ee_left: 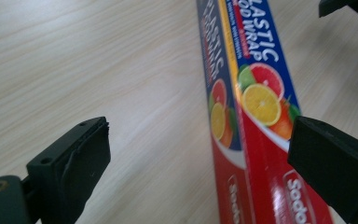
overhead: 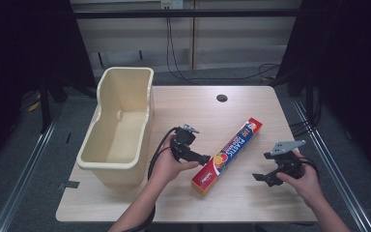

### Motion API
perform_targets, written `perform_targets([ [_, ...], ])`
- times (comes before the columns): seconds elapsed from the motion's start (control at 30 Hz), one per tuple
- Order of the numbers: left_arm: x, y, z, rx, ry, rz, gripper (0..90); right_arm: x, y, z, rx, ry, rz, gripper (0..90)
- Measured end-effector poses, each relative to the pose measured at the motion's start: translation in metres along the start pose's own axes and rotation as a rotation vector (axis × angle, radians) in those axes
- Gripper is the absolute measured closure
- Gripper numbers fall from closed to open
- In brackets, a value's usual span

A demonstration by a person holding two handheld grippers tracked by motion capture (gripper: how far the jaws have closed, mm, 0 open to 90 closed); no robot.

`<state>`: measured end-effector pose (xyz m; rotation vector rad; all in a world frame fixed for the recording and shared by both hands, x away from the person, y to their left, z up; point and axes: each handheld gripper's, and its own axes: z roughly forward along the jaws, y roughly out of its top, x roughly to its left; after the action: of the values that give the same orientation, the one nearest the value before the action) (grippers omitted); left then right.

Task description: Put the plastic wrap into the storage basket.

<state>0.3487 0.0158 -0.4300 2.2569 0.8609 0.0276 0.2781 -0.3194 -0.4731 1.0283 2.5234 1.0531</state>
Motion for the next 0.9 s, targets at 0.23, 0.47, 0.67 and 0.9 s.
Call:
perform_targets([
  [0.23, -0.009, 0.019, 0.009, 0.029, -0.033, 0.024, 5.4, 0.0, 0.0, -0.005, -0.017, -0.002, 0.006, 3.5],
  [0.47, -0.018, 0.035, 0.029, 0.078, -0.056, 0.033, 5.2, -0.001, -0.001, -0.008, -0.035, -0.007, 0.017, 3.6],
  [0.67, -0.02, 0.043, 0.047, 0.133, -0.054, 0.04, 5.6, -0.001, -0.002, -0.01, -0.041, -0.009, 0.02, 3.6],
  [0.9, -0.027, 0.051, 0.064, 0.171, -0.046, 0.047, 6.4, -0.002, -0.004, -0.011, -0.041, -0.005, 0.023, 3.6],
])
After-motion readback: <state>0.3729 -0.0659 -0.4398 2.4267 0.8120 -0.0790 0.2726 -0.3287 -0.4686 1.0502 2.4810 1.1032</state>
